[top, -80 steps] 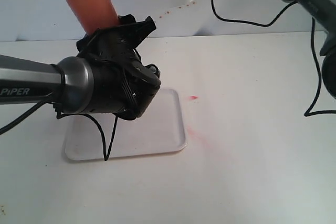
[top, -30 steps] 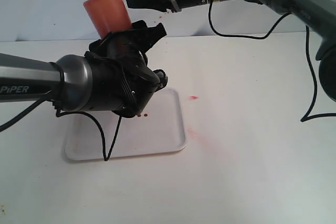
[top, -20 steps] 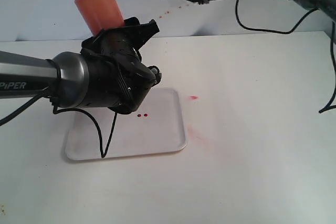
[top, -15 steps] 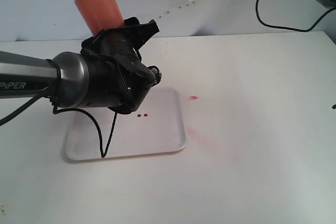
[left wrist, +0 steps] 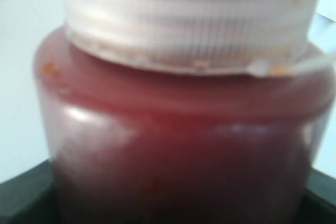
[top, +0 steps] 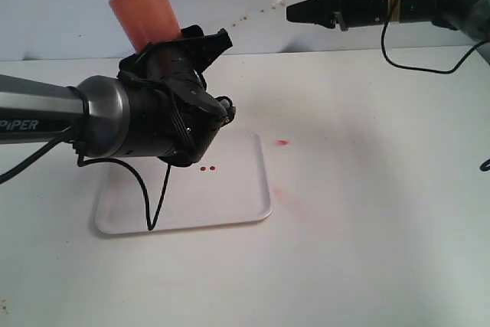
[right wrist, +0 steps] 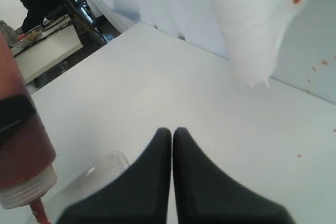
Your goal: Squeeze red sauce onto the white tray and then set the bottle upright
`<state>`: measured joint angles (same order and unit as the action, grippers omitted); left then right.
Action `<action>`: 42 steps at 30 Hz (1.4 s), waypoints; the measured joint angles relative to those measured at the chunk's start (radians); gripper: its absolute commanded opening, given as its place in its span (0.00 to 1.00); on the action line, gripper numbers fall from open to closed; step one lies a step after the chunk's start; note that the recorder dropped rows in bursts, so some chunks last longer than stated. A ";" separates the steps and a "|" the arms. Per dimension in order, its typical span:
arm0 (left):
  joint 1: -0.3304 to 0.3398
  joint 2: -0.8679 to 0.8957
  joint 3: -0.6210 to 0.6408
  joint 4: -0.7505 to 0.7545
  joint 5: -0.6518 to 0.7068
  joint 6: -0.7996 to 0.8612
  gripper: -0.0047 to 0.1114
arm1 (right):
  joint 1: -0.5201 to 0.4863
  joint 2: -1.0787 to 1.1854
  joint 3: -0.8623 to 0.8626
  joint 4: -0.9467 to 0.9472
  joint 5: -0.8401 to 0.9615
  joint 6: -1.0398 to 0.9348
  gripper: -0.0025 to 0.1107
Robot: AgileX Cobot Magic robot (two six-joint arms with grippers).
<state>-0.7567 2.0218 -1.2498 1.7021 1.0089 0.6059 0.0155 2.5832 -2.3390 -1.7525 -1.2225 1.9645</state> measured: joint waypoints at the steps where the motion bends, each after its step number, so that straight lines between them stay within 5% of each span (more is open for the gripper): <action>1: 0.000 0.000 0.000 0.000 0.000 0.000 0.04 | 0.000 0.013 0.000 0.000 0.000 0.000 0.20; 5: 0.000 0.000 0.000 0.000 0.000 0.000 0.04 | 0.000 0.059 0.000 0.000 0.000 0.000 0.62; 8: 0.000 0.000 0.000 0.000 0.000 0.000 0.04 | 0.003 0.078 0.000 -0.002 0.000 -0.010 0.82; 42: 0.000 0.000 0.000 0.000 -0.104 0.050 0.04 | 0.275 -0.104 0.058 0.000 -0.001 0.033 0.71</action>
<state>-0.7567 2.0218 -1.2498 1.7021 0.9054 0.6563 0.2907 2.4791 -2.2810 -1.7523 -1.2235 1.9974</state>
